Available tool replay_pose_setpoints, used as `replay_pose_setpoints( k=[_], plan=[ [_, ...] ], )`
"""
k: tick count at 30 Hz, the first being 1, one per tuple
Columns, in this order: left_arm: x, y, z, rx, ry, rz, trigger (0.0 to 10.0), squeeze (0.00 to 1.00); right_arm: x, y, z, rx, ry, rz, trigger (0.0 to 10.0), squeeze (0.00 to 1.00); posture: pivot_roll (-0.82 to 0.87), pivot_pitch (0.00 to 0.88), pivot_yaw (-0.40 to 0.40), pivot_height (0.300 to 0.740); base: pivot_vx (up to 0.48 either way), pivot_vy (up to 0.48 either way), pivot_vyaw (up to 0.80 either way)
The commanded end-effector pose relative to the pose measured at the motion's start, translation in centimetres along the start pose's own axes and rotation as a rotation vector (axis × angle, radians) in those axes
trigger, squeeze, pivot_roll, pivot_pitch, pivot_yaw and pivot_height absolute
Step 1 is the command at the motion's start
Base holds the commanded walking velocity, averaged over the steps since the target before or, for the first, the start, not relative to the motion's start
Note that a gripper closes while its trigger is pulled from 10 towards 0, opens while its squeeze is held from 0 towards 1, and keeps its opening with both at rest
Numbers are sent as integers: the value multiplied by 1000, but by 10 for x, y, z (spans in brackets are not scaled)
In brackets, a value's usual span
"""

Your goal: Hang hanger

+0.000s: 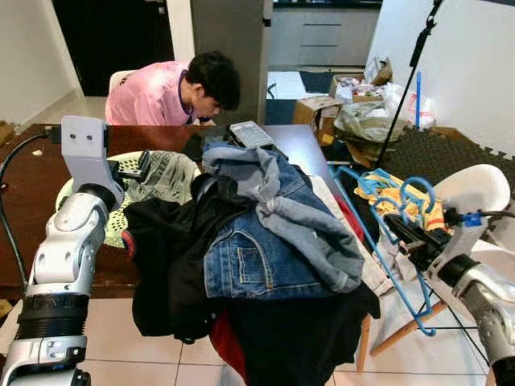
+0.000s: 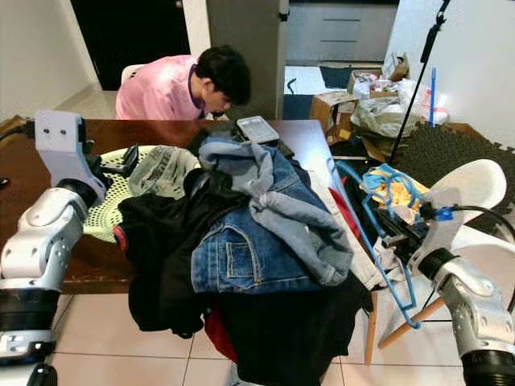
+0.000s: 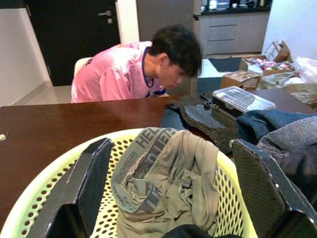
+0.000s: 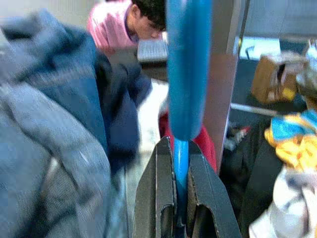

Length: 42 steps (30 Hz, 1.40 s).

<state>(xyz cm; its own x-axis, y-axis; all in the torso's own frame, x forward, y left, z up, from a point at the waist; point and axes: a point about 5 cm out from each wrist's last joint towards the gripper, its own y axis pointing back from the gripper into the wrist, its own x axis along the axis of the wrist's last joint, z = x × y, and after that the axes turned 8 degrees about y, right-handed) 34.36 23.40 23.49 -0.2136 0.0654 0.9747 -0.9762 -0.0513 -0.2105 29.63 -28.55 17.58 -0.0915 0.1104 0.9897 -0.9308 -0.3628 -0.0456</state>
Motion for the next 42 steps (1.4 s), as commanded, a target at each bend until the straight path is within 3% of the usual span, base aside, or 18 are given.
replay_pose_setpoints(
  k=[1,7,9,10,11,13,15,17,19,42],
  plan=[
    [-4,-1,-1,15,-2,-6,10000,0,14,-3,-7,35,-32,71,10000,0,221,0,-5,740,0,0,0],
    [-3,-1,-3,20,-7,-1,10000,0,18,-7,-16,60,-52,93,10000,0,221,0,-4,740,0,0,0],
    [-1,0,-15,68,-24,4,10000,0,28,-17,-46,161,-95,156,10000,0,227,0,-3,740,0,0,0],
    [-1,0,-15,68,-24,4,10000,0,28,-17,-46,161,-95,156,10000,0,227,0,-3,740,0,0,0],
    [-1,2,-18,83,-31,4,10000,0,33,-21,-56,194,-110,181,10000,0,227,0,-3,740,244,0,0],
    [-1,2,-18,83,-31,4,10000,0,33,-21,-56,194,-110,181,10000,0,227,0,-3,740,244,0,0],
    [-4,4,-20,92,-35,-4,10000,0,43,-28,-73,257,-110,222,10000,0,231,0,-7,740,306,0,0],
    [-4,4,-20,92,-35,-4,10000,0,43,-28,-73,257,-110,222,10000,0,231,0,-7,740,307,0,0],
    [-6,5,-19,91,-31,-11,10000,0,48,-34,-86,303,-104,233,10000,0,231,0,-7,740,311,0,0],
    [-8,5,-6,59,-25,-10,10000,0,63,-37,-89,282,-129,248,10000,0,231,0,-7,740,308,0,0]
  ],
)
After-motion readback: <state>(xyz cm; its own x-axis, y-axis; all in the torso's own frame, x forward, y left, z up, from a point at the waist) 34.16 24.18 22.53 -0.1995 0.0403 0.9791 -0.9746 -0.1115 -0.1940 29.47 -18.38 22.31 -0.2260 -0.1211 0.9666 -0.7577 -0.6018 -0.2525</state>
